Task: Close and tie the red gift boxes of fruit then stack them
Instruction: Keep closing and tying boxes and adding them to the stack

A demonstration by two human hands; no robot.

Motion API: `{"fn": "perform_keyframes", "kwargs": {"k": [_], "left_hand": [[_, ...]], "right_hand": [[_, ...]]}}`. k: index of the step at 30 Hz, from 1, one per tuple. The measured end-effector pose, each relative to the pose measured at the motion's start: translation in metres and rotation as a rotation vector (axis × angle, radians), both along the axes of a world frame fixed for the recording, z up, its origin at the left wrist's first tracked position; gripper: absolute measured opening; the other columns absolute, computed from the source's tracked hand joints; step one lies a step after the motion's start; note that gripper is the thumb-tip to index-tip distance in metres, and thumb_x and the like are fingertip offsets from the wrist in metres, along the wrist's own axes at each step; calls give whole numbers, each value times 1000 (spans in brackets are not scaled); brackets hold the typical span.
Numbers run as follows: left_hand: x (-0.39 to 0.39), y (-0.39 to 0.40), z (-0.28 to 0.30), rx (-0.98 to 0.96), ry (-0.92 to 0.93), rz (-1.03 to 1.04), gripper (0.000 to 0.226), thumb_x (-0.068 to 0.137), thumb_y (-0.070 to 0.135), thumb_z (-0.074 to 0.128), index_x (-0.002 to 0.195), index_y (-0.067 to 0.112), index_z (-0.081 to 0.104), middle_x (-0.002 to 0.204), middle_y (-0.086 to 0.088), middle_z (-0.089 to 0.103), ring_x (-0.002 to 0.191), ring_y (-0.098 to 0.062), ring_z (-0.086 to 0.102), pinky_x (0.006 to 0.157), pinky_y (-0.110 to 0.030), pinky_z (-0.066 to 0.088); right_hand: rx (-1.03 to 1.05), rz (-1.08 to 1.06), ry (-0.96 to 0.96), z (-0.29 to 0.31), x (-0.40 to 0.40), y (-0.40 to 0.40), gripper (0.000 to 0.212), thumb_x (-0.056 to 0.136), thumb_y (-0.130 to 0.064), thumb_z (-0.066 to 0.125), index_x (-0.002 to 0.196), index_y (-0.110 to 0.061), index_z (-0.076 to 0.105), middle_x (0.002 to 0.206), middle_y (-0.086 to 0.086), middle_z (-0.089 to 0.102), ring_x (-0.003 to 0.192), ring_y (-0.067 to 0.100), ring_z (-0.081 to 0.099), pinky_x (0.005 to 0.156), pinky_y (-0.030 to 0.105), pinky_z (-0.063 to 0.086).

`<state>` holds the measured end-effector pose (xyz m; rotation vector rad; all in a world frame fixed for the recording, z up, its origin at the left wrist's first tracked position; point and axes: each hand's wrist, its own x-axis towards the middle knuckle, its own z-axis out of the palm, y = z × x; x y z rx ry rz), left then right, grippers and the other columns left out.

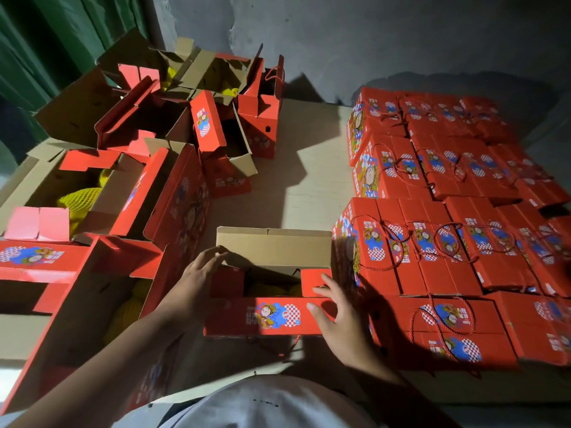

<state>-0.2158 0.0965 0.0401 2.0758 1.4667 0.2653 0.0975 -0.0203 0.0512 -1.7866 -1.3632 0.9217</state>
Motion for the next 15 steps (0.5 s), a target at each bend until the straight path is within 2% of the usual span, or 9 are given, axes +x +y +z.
{"fn": "perform_keyframes", "kwargs": {"k": [2,5,7,9,12,15], "left_hand": [[-3,-5,-6,31,-24,-7,89,70,35,87,148,37,43,164,11,16,144,-24,34,112,-36,39],[-4,-22,-14,115,-13,-38,61,88,29,74,145,33,52,169,14,3,143,-16,33,112,-26,35],[-3,-37,-17,133,-7,-27,51,95,27,68,145,29,55,170,13,2,143,-17,35,112,-26,39],[-3,-49,-17,142,-17,-10,49,94,22,69,142,29,59,170,9,12,140,-18,39,111,-30,43],[-1,-59,-12,180,-35,35,40,91,19,72,130,28,69,159,2,40,131,-19,51,106,-29,45],[2,-59,0,114,-183,152,30,89,28,64,114,22,79,136,3,62,117,-15,64,101,-29,51]], "right_hand": [[13,42,-68,-2,4,1,59,94,-15,73,148,-20,50,127,-8,68,117,-9,58,92,6,42],[59,117,-176,-5,11,-1,51,94,-17,74,142,-21,58,132,-10,66,126,-3,56,109,20,40],[69,165,-238,-7,16,-3,47,94,-21,74,139,-22,62,137,-9,64,131,5,55,114,27,39],[82,197,-265,-10,18,-6,46,94,-21,73,139,-22,63,141,-10,61,133,2,52,116,25,36],[98,171,-234,-15,20,-5,42,94,-14,72,135,-21,66,138,-16,61,132,-8,49,115,18,35],[22,92,-87,-18,21,-1,34,98,-11,67,129,-24,69,128,-21,68,125,-4,58,112,26,43]]}}
